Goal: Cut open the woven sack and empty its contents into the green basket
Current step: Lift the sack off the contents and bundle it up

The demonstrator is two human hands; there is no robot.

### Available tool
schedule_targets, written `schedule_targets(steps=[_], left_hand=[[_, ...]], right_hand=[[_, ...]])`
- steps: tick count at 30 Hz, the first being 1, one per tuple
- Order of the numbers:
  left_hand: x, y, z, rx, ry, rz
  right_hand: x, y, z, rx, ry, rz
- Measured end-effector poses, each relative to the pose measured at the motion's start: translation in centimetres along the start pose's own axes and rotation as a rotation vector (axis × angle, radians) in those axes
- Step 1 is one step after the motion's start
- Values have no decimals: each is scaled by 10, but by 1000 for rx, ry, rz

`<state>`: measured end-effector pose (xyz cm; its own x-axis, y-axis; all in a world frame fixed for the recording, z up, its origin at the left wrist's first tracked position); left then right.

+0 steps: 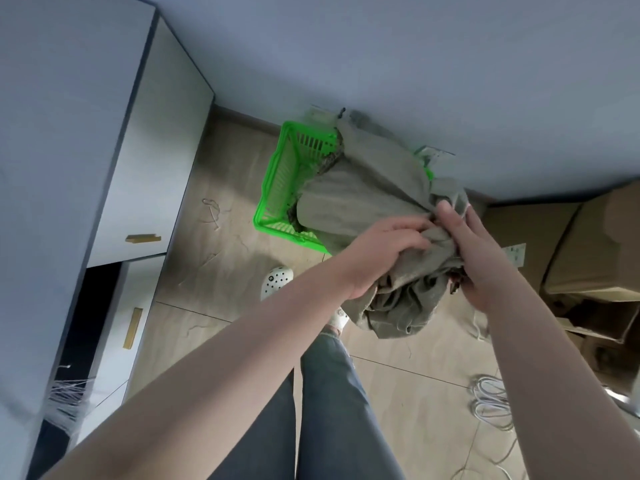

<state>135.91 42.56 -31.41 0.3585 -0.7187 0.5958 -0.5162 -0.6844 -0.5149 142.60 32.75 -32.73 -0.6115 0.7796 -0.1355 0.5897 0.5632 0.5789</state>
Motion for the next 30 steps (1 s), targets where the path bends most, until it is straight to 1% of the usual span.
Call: schedule_targets(steps=[3,4,5,6,7,8,9,10,11,12,13,14,15,17,18,20,21,22,24,25,26,28,30], left_hand=[[5,-3,-7,27,184,70],[4,-7,-10,36,203,53],[1,-12,-10,29,191,-22],[-6,-18,-10,34,145,-148],[-21,-25,-8,88,46,-288],[-45,-32,-5,170,-108,-368],[-72,-35,-3,226,-300,-347],[-97,-32,-4,224,-482,-264],[-115,-24,-5,164,-617,-157],[-125,-12,-5,69,-688,-85],[-132,1,-4,-21,-717,-48],[-137,10,-5,-79,-726,-34],[-143,17,-4,-103,-734,-29],[-148,17,-5,-73,-770,-90],[-148,16,-5,-60,-784,-140],[-146,18,-2,-90,-795,-125],[-145,20,1,-125,-776,-73],[-143,22,7,-155,-741,-34],[-138,25,15,-182,-656,-67],[-136,25,18,-181,-633,-100],[-135,23,22,-166,-617,-128],[-132,24,30,-155,-600,-173],[-126,30,36,-177,-564,-208]], right_hand=[[-2,0,6,-9,44,55],[-4,5,5,-32,58,84],[-8,8,6,-59,64,106],[-13,14,6,-98,70,143],[-19,16,7,-117,68,198],[-24,13,9,-108,48,238],[-27,5,13,-82,8,222],[-29,-6,17,-50,-44,140],[-29,-14,20,-33,-84,45],[-28,-16,20,-32,-124,-17],[-29,-15,23,-61,-142,-22],[-30,-11,24,-95,-131,26],[-30,-4,24,-129,-80,107],[-23,-2,23,-146,22,210],[-19,-8,23,-132,19,168],[-17,-20,22,-79,-85,19],[-16,-19,23,-87,-105,12],[-14,-13,24,-129,-89,61],[-12,2,26,-202,23,231],[-8,8,22,-211,86,316],[-3,8,20,-206,136,352],[2,0,18,-155,124,288],[4,1,17,-142,114,219]])
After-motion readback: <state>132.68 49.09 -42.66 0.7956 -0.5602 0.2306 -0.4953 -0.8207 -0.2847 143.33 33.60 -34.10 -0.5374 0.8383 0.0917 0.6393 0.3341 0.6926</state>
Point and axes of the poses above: each hand's wrist, its own z-axis towards the middle knuckle, its own x-axis out of the palm, y = z × x, the point moved 8 cm from there along z, towards the middle knuckle, and after that the axes turned 8 degrees about -z, right-handed, at the moved point
